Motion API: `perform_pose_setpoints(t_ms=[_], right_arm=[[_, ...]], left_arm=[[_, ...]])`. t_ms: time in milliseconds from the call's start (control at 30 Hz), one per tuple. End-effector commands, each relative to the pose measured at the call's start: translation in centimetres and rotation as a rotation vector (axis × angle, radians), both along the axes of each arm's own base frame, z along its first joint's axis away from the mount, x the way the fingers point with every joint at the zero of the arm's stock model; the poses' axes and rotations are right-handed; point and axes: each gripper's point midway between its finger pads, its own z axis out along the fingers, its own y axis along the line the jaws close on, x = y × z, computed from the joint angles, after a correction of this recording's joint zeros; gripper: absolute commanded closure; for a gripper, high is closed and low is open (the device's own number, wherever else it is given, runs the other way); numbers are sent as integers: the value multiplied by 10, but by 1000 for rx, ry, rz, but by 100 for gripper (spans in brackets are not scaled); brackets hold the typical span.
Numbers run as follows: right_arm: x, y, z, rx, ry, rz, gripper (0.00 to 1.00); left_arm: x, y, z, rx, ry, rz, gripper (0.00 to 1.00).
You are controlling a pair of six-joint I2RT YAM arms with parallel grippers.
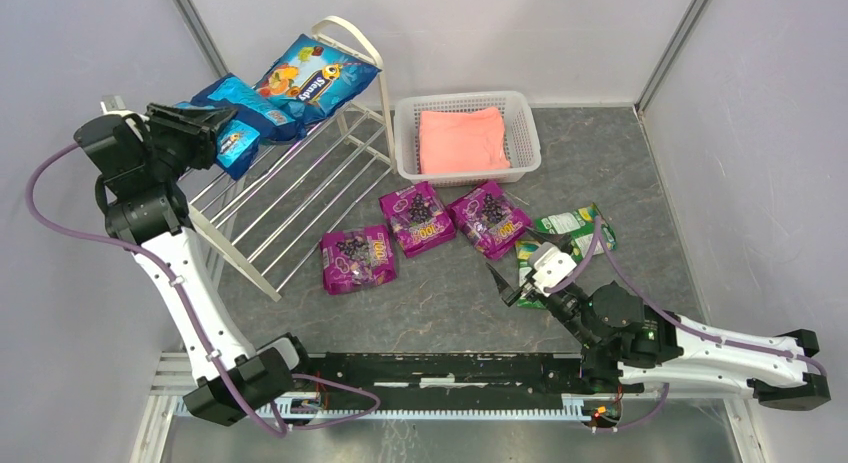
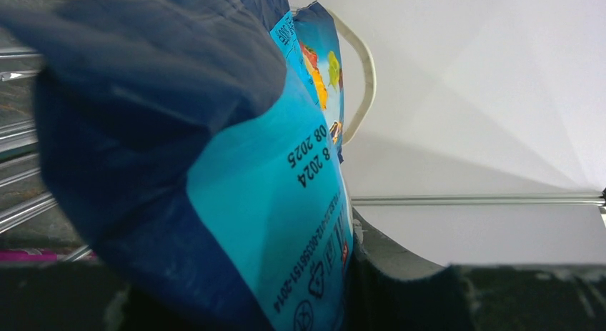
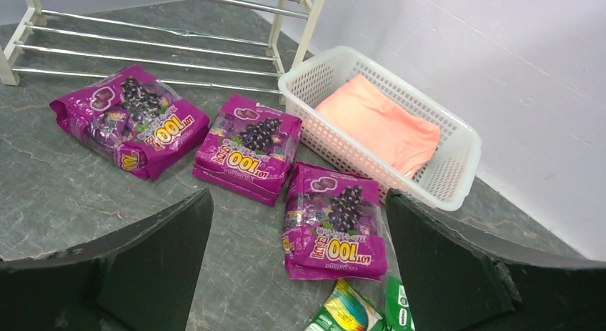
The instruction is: Place and organize the candy bags onto the shelf
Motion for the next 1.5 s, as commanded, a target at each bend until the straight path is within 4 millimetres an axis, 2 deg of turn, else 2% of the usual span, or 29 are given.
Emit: perform_pose_setpoints(t_ms=[0,167,267,433,667,767,900,1067,1200,1333,1467], right_arm=[[1,-2,10,27,-25,-6,2],[2,-1,14,44,-37,-8,2],[2,0,13,51,-35,-5,2],[1,-1,14,54,-35,-4,2],[2,-2,14,58,-38,-8,2],[2,-1,14,59,-38,-8,2],[2,-1,14,54,-38,-8,2],[2,0,13,47,-39,-10,2],[3,2,11,39,-38,-10,2],[3,4,10,30,-38,-8,2],[3,5,11,28,-38,-9,2]], left_arm=[[1,-3,23,90,-111,-33,77],[2,-2,16,99,-100,-40,74],[1,3,13,139,-79,-21,58],[-3,13,15,237,-48,24,41],[-16,31,18,420,1,118,13],[-21,38,22,475,16,151,6],[-28,47,27,542,33,198,1],[-40,58,39,630,46,270,0],[-52,65,63,697,18,345,0],[-61,61,94,736,-59,372,0],[-61,50,110,735,-129,342,0]])
